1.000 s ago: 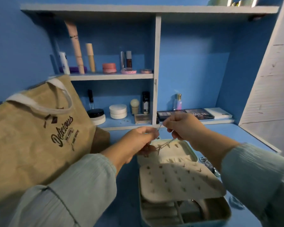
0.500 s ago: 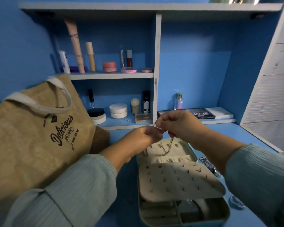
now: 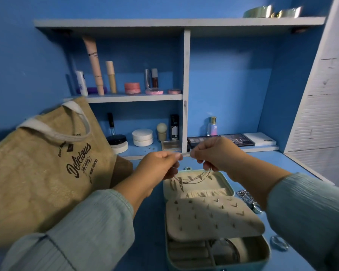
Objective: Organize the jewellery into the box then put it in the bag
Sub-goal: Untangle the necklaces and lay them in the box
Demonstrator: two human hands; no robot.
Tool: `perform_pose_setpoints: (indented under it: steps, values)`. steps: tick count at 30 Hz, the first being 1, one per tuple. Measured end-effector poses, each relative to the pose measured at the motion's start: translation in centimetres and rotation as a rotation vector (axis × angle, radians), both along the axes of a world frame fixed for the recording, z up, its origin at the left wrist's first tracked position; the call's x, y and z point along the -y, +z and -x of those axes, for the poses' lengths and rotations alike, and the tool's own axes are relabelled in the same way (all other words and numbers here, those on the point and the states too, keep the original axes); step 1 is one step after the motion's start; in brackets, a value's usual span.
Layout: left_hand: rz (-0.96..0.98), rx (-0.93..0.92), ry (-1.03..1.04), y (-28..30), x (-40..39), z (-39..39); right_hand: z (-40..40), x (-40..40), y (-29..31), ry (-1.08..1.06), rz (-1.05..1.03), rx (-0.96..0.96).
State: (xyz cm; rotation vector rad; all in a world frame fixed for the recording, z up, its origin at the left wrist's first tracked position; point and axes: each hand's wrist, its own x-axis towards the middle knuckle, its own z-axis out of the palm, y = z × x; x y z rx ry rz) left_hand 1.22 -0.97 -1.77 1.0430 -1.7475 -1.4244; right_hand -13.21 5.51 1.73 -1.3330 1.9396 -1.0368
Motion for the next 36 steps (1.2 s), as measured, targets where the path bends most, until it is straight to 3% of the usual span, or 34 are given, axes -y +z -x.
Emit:
perform_pose_setpoints:
  steps: [5,9,13,19,24,36]
  values:
    - [0.129,0.344,0.098,-2.2,1.7,1.1,-0.1,1.8,-2.6,-0.014,-0.276,-0.063]
    - [0.284,0.540,0.099,-3.1,3.1,1.7,0.1,3.0,-3.4,0.006,-0.349,-0.073]
    - [0.367,0.605,0.113,-3.6,4.0,2.3,0.6,3.6,-3.7,0.045,-0.363,-0.129]
    - [0.423,0.709,0.074,-4.0,4.2,3.1,1.8,4.7,-4.6,0.006,-0.212,-0.087]
    - [0.518,0.846,0.145,-3.9,3.9,3.4,1.6,5.3,-5.5,0.052,-0.126,-0.281]
    - [0.434,0.822,0.155,-4.4,4.1,3.6,1.0,5.2,-5.3,0.281,-0.186,-0.749]
